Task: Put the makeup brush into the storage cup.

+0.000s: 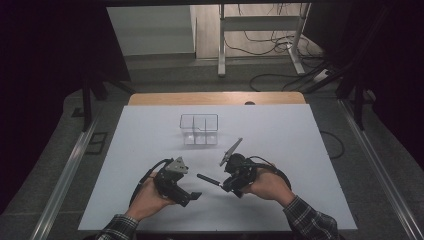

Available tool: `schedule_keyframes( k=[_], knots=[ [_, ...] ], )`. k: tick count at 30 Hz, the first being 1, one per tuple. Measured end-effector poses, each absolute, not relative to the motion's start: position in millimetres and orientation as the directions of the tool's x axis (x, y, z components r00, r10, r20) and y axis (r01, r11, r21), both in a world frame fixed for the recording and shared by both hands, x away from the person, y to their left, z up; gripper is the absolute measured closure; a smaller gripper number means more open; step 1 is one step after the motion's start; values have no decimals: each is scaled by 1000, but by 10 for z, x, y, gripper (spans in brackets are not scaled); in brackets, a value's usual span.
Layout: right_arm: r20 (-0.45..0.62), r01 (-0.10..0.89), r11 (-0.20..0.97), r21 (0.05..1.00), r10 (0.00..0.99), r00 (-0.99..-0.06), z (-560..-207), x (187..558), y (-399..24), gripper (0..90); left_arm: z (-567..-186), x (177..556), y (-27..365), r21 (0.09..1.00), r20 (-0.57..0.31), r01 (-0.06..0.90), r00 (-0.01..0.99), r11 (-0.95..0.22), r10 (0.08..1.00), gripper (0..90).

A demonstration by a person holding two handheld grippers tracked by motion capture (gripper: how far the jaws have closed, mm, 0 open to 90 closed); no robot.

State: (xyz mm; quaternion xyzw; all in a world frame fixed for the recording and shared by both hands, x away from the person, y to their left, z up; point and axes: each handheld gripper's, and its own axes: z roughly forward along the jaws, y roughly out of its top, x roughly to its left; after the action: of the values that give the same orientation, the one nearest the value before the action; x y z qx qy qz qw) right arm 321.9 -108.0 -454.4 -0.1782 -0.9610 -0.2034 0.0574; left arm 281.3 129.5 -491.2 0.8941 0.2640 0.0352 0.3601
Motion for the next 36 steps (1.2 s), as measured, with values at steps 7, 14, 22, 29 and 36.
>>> schedule_keyframes(
  k=[7,14,22,29,36],
  knots=[
    [197,348,862,368,294,-935,-4543,3168,-1011,774,-4951,2829,1186,656,-129,437,868,-616,479,14],
    [211,336,867,367,274,-938,-4534,3133,-976,775,-4976,2808,1098,650,-113,418,879,-635,463,69],
    [221,321,879,352,255,-941,-4550,3106,-944,775,-4939,2789,1118,632,-70,358,910,-687,410,303],
    [226,308,887,344,241,-944,-4556,3084,-926,775,-4937,2765,1102,621,-47,319,927,-716,372,441],
    [223,290,898,331,224,-949,-4582,3054,-890,774,-4944,2724,1055,602,-7,273,942,-751,336,519]
  ],
)
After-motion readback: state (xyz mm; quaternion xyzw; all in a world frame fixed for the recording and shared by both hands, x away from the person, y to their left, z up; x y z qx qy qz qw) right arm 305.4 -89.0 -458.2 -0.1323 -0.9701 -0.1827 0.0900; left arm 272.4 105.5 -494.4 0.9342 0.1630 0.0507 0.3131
